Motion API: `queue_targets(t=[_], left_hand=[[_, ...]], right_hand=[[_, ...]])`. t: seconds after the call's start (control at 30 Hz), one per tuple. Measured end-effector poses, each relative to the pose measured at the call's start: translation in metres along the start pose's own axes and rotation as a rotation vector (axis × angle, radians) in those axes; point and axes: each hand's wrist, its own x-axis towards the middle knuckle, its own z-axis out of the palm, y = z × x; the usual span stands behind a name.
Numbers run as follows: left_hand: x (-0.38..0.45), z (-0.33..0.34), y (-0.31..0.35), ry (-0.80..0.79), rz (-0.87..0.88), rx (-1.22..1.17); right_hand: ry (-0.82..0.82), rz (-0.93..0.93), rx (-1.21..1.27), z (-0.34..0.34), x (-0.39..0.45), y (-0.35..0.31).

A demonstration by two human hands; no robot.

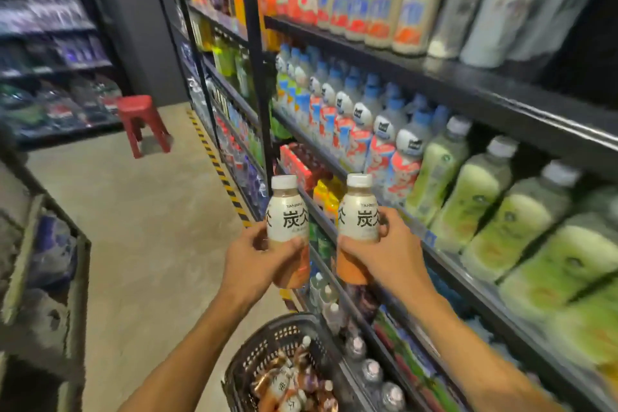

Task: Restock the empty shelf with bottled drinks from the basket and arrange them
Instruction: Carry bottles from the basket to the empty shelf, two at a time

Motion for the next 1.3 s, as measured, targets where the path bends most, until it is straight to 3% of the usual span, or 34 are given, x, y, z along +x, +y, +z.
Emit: queue_targets(t=[0.3, 0.67, 1.07, 1.3], left_hand=[[-0.017, -0.008, 0.153, -0.243, 0.290, 0.007], [-0.108, 0.069, 0.251, -0.689, 0.472, -0.162], [-0.357, 0.166, 0.284, -1.160, 0.581, -0.235], [-0.513, 0.200, 0.279, -1.285, 0.562, -0.236]], right_hand=[[0.329, -0.067, 0.052, -0.098, -0.072, -0.105], [0.822, 0.045, -0.063, -0.212, -0.249, -0.130], [1.247, 0.254, -0.119, -0.304, -0.525, -0.082], [1.371, 0.335, -0.164, -0.343, -0.678, -0.048]])
